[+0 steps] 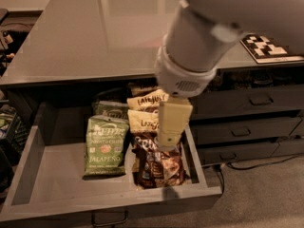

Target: Pick green jalapeno chip bag from top drawer and place on counter

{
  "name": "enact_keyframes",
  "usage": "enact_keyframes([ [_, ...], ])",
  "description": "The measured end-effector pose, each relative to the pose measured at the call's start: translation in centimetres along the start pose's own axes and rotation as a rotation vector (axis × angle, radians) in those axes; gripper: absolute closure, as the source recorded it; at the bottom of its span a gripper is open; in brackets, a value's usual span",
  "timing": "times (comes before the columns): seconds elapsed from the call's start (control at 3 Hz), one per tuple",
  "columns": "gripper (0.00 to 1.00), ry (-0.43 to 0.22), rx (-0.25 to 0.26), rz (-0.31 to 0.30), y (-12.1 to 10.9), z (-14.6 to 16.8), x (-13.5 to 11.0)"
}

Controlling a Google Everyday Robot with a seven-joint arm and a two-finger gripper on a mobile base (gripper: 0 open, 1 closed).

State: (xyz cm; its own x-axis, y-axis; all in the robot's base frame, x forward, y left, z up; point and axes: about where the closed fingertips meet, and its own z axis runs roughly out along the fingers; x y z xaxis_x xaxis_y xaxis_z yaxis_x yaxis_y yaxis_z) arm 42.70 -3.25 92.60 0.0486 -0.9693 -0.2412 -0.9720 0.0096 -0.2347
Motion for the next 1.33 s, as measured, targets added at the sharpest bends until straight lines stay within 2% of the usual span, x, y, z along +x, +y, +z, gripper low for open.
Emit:
enact_keyframes([
  [0.33, 0.0, -0.045, -0.052, -0.047, 0.1, 3.5, -3.3],
  [0.67, 0.0, -0.054, -0.052, -0.051, 0.2, 3.7, -3.7],
  [1.33, 0.0, -0.09, -0.091, -0.033, -1.6, 10.0, -7.7],
])
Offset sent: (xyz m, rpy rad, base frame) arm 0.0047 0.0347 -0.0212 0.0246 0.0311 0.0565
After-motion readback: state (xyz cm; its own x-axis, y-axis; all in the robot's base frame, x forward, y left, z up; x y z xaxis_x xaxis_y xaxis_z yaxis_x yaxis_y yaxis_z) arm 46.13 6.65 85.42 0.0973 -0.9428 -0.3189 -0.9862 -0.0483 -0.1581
